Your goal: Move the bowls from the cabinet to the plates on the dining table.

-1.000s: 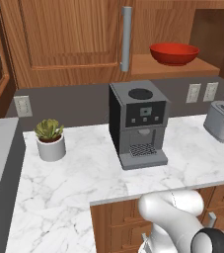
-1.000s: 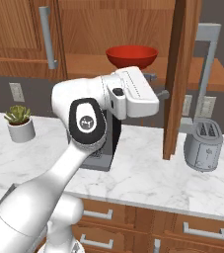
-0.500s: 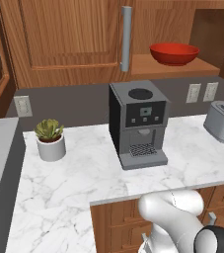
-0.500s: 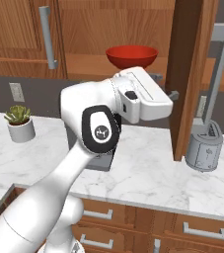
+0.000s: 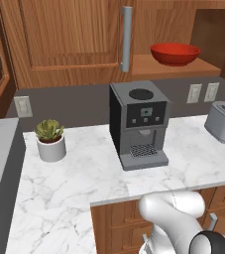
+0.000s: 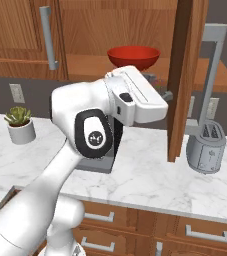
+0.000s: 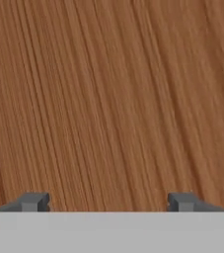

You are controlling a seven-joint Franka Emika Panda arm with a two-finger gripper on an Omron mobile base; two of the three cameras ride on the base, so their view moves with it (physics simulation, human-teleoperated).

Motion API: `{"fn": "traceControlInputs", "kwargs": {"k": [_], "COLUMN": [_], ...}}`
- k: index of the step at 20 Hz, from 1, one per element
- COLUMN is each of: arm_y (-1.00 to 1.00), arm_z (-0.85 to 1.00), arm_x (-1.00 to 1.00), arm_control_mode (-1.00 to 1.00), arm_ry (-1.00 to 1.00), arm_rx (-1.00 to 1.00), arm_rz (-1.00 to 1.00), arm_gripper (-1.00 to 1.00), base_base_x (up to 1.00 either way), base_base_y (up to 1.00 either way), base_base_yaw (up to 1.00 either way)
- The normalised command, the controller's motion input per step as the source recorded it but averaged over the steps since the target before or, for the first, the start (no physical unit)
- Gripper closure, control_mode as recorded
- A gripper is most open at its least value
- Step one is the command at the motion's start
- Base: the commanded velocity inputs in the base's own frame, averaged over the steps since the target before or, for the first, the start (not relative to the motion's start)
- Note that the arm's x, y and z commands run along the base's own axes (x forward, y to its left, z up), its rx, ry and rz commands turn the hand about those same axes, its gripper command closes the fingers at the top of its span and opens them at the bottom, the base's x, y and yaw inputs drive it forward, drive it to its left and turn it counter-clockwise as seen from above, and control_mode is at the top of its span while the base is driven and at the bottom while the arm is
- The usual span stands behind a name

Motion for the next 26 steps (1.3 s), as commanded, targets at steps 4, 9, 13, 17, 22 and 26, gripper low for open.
{"fn": "traceControlInputs", "kwargs": {"k": [4, 9, 13, 17, 22, 26], "arm_y": [0.51, 0.53, 0.48, 0.37, 0.31, 0.29], "arm_z": [-0.03, -0.09, 0.08, 0.22, 0.22, 0.18], "arm_x": [-0.35, -0.29, -0.20, -0.16, -0.16, -0.16], "arm_control_mode": [-1.00, -1.00, -1.00, -1.00, -1.00, -1.00], "arm_ry": [-0.08, -0.08, 0.00, 0.03, 0.04, 0.05], "arm_rx": [-0.06, -0.05, -0.06, -0.07, -0.08, -0.08], "arm_rz": [0.01, 0.04, 0.10, 0.15, 0.17, 0.17], "arm_gripper": [-1.00, -1.00, -1.00, -1.00, -1.00, -1.00], "base_base_x": [0.00, 0.00, 0.00, 0.00, 0.00, 0.00], "base_base_y": [0.00, 0.00, 0.00, 0.00, 0.00, 0.00], "base_base_yaw": [0.00, 0.00, 0.00, 0.00, 0.00, 0.00]}}
